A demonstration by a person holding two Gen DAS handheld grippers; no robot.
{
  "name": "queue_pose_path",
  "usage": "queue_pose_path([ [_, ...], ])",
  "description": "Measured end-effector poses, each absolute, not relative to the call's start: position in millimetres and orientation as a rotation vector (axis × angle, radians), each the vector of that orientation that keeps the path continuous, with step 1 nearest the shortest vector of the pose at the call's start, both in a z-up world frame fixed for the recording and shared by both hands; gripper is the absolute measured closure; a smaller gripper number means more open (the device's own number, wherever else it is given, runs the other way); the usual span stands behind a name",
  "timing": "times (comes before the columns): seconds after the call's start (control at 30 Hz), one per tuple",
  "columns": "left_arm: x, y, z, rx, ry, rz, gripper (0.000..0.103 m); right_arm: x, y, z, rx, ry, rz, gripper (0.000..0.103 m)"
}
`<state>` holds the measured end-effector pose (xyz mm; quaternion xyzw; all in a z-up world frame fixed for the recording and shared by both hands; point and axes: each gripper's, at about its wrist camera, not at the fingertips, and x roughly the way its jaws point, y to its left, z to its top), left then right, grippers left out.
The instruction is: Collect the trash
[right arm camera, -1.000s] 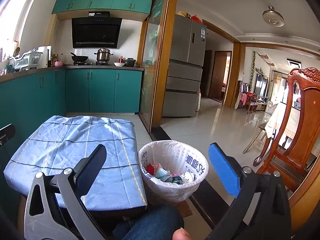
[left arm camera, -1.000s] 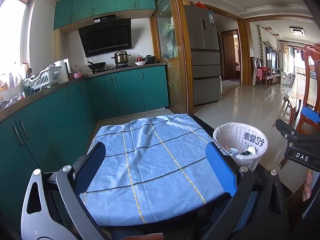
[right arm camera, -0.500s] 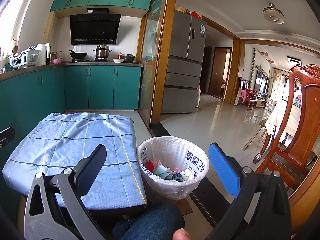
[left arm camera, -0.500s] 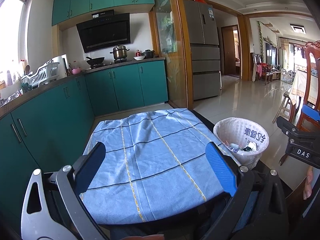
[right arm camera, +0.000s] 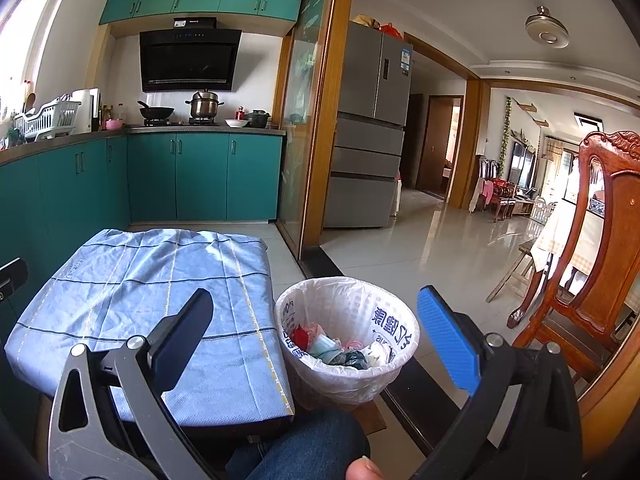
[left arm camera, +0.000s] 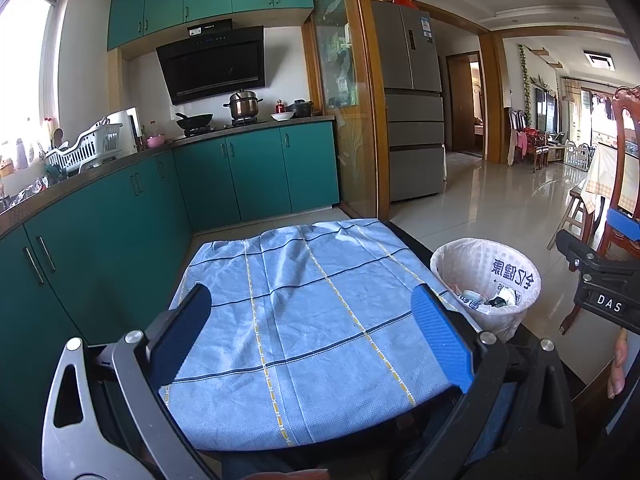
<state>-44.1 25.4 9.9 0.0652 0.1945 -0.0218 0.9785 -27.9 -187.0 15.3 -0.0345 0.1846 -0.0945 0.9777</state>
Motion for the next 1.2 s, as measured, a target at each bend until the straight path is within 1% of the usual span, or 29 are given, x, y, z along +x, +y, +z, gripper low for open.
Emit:
queue_pose_path([
  [0.93,-36,20,-5,0.139,0.412,-0.038,0.003,-16,-186,6,-0.079,0.412,-0.181,0.003],
  [1.2,-19,24,-15,0.142,0.446,-0.004,0.003,-10,-186,4,-0.076,0.426,-0.17,0.003],
])
